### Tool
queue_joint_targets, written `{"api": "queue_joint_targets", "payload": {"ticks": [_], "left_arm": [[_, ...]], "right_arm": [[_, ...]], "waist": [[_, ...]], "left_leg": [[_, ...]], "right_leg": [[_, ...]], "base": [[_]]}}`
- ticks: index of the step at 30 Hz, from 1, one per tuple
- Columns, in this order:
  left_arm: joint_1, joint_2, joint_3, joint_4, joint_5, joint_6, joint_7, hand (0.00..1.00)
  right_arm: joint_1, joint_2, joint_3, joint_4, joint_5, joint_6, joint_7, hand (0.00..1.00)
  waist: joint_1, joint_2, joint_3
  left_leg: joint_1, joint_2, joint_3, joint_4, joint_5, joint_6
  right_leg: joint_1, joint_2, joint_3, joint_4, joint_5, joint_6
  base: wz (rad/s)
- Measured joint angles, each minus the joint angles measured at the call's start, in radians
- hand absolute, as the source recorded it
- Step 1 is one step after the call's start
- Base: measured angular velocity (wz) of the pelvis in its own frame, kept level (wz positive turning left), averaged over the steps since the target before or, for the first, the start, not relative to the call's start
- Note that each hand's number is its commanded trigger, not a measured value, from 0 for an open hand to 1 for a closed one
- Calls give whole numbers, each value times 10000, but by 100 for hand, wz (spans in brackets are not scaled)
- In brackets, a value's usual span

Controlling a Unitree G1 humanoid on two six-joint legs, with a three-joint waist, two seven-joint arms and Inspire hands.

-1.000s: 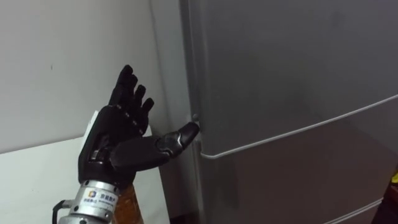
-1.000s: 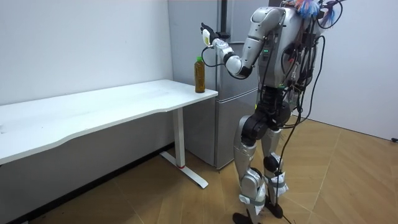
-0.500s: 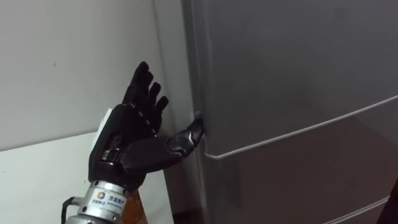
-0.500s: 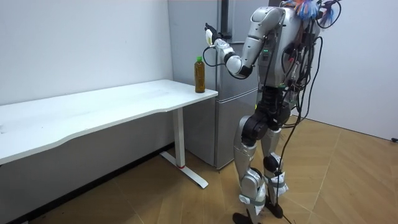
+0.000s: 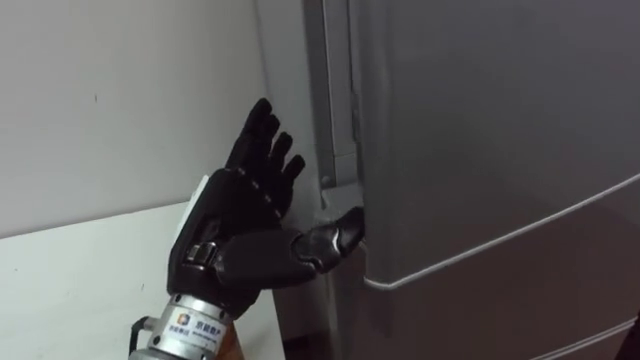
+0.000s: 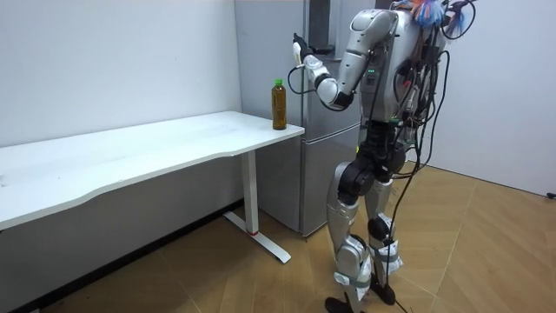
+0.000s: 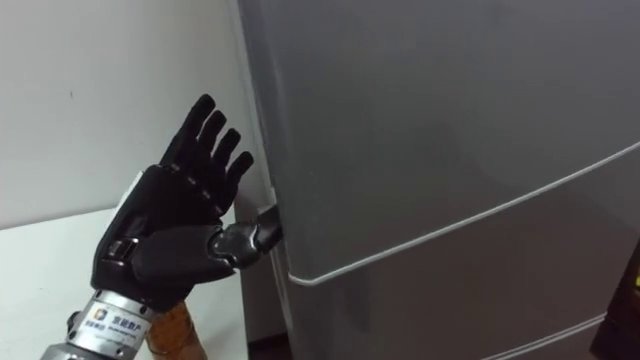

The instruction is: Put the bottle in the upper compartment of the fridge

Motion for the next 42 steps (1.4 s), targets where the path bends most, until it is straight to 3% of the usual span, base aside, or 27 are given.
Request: {"api": "queue_joint_targets", "payload": {"ticks": [17, 25, 34, 42], "left_arm": [[1, 43, -2144, -378, 213, -33, -1483, 0], [1, 48, -2389, -379, 218, -22, -2301, 0], [0, 45, -2762, -378, 222, -7, -2570, 0], [0, 46, -2972, -378, 213, 90, -2799, 0]], "right_arm": [[11, -9, 85, 33, -55, -238, 258, 0], [0, -9, 82, 44, -77, -248, 347, 0], [-66, -11, 328, 74, -50, -244, 232, 0], [-143, 13, 475, 64, -3, -239, -77, 0]], "waist": [[-187, -90, -14], [-323, -96, -10], [-322, -126, 7], [-331, -147, 16]], "left_leg": [[-75, -58, -193, 169, 33, 56], [-1, -20, -154, 160, 33, 55], [5, -15, -84, 154, 34, 54], [0, 23, 207, 145, 32, 53]], "right_leg": [[94, -48, -109, -11, 20, 43], [71, -14, 10, -16, 14, 31], [44, -16, 55, -7, 12, 29], [-123, 8, 352, 37, 20, 16]], "base": [[3], [-4], [-1], [-11]]}}
